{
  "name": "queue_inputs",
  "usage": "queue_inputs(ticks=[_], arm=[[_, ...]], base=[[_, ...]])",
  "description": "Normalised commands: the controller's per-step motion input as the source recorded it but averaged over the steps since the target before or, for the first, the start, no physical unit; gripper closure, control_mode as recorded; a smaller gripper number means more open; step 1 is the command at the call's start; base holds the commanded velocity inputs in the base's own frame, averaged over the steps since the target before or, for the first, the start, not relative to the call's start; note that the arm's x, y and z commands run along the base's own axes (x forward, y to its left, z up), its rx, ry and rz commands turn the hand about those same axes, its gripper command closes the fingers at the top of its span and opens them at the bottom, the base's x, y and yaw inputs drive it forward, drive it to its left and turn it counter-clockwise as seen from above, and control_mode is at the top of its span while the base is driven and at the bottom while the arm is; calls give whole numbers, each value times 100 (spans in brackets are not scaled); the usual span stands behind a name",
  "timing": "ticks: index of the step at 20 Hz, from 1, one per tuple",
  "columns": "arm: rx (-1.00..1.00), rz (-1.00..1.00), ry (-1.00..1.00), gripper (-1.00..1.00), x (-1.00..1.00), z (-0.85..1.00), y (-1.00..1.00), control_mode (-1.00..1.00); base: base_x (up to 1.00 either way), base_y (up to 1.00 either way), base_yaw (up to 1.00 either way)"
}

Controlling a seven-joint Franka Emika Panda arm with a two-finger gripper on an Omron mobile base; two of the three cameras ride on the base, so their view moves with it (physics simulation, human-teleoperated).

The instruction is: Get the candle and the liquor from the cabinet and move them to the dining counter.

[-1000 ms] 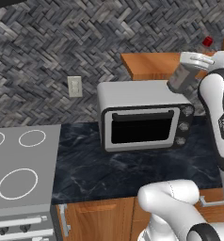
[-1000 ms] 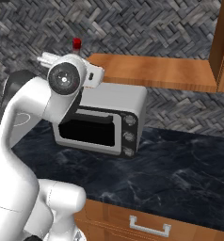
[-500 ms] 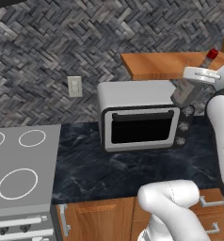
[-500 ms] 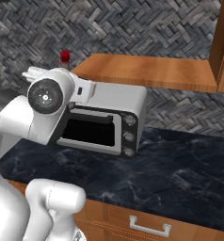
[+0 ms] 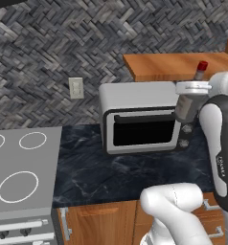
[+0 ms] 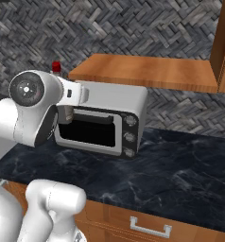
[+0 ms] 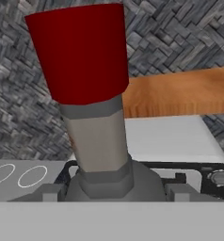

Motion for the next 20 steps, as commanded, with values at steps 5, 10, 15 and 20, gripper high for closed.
queue_inputs(ticks=[5, 10, 15, 20], arm=[[0, 0, 0, 100, 0, 0, 0, 100], [0, 0, 0, 100, 0, 0, 0, 100], [0, 0, 0, 100, 0, 0, 0, 100], [0, 0, 0, 100, 0, 0, 0, 100]], base=[[0, 0, 0], [-26, 5, 0], [-66, 11, 0], [-66, 10, 0]])
